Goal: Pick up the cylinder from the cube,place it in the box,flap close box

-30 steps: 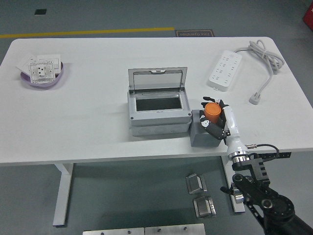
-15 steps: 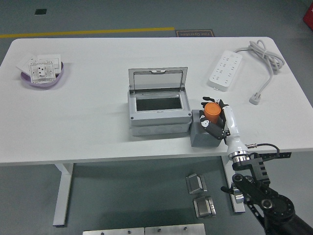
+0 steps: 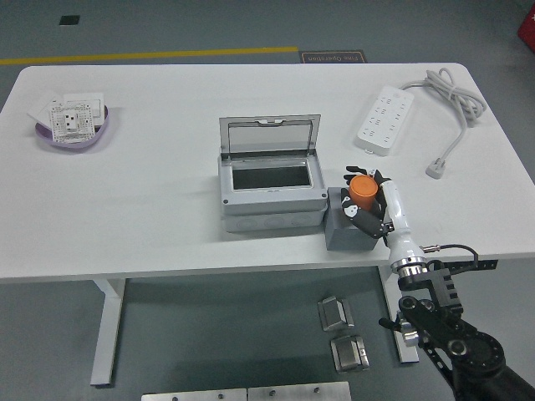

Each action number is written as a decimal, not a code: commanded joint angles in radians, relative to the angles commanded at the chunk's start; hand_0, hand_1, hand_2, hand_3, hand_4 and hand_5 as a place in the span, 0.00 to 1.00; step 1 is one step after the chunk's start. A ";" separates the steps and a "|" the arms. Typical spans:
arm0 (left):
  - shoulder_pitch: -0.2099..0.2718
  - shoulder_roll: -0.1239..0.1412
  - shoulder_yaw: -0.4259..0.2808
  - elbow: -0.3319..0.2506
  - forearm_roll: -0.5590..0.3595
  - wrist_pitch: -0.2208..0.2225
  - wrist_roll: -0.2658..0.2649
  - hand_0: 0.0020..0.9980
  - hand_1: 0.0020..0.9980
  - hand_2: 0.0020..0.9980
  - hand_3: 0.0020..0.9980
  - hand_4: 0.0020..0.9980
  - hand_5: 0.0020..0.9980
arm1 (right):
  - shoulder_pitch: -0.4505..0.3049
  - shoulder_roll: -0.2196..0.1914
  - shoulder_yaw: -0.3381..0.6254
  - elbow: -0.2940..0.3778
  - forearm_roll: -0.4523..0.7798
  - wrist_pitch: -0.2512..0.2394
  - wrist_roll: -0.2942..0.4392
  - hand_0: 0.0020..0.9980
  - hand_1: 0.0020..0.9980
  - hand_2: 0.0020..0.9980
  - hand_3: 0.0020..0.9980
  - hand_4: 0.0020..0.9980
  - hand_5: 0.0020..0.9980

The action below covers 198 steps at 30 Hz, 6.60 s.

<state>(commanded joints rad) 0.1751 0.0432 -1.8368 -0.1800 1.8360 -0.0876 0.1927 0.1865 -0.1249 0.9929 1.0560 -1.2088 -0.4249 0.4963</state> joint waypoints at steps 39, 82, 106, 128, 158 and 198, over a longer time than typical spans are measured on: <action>0.003 -0.009 -0.022 0.000 0.034 -0.008 0.004 0.63 0.58 0.55 0.59 0.49 0.04 | 0.004 0.000 0.015 0.005 -0.032 0.020 -0.013 0.66 0.72 0.73 0.81 0.84 0.28; 0.004 -0.013 -0.014 0.000 0.041 -0.016 0.009 0.63 0.58 0.55 0.59 0.48 0.05 | 0.016 -0.012 0.040 0.006 -0.047 0.024 -0.021 0.64 0.71 0.70 0.80 0.84 0.28; 0.006 -0.014 -0.018 0.000 0.049 -0.017 0.008 0.63 0.58 0.55 0.59 0.47 0.04 | 0.015 -0.011 0.037 0.005 -0.045 0.020 -0.018 0.64 0.71 0.69 0.79 0.84 0.28; 0.007 -0.015 -0.042 0.000 0.076 -0.021 0.008 0.63 0.58 0.55 0.59 0.48 0.04 | 0.016 -0.012 0.056 0.000 -0.065 0.041 -0.034 0.64 0.71 0.69 0.79 0.83 0.27; -0.002 -0.006 -0.046 0.000 0.085 -0.023 0.007 0.63 0.58 0.55 0.59 0.48 0.04 | 0.027 -0.019 0.089 0.018 -0.050 0.054 -0.031 0.90 0.81 0.81 0.83 0.99 0.49; -0.005 0.006 -0.084 0.000 0.129 -0.025 0.000 0.63 0.58 0.54 0.58 0.48 0.05 | -0.012 -0.053 0.266 0.215 0.008 0.095 -0.057 0.87 0.81 0.81 0.84 0.97 0.80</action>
<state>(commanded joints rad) 0.1701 0.0494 -1.9211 -0.1800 1.9645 -0.1124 0.1929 0.1744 -0.1776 1.2587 1.2707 -1.2005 -0.3303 0.4394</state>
